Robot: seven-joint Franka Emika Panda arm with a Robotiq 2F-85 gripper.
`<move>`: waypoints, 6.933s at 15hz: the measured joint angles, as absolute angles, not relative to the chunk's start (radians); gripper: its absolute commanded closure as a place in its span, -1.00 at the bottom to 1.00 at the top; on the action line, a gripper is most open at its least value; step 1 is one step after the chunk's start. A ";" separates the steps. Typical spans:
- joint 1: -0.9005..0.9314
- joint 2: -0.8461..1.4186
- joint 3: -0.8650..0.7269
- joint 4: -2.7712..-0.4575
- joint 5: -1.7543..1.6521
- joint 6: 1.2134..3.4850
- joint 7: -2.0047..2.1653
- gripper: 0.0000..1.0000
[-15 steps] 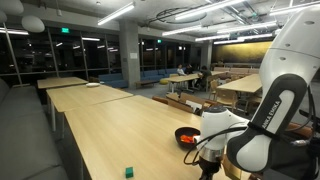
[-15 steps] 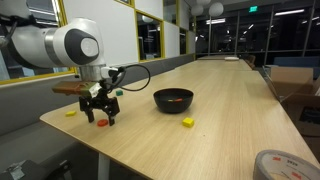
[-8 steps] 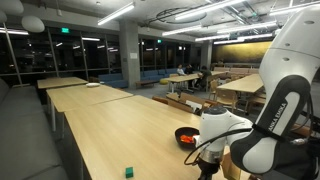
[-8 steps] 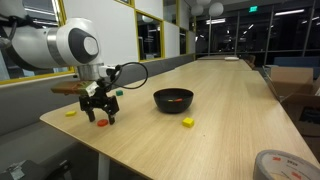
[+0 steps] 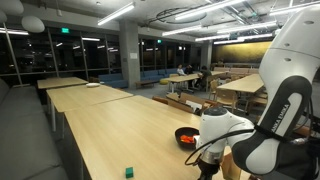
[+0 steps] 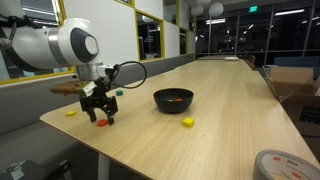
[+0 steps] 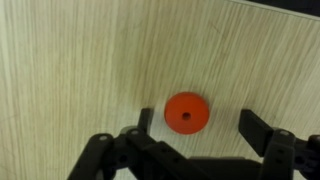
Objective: Put the orange discs in the bowl
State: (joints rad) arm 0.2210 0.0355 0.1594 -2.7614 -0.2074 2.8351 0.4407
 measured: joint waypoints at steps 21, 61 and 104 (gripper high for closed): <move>0.220 0.010 0.154 -2.753 -0.233 2.805 0.481 0.40; -0.055 0.093 -0.047 -2.225 -0.100 2.607 -0.267 -0.28; -0.160 -0.817 -0.250 -2.553 -0.146 1.780 -0.235 -1.00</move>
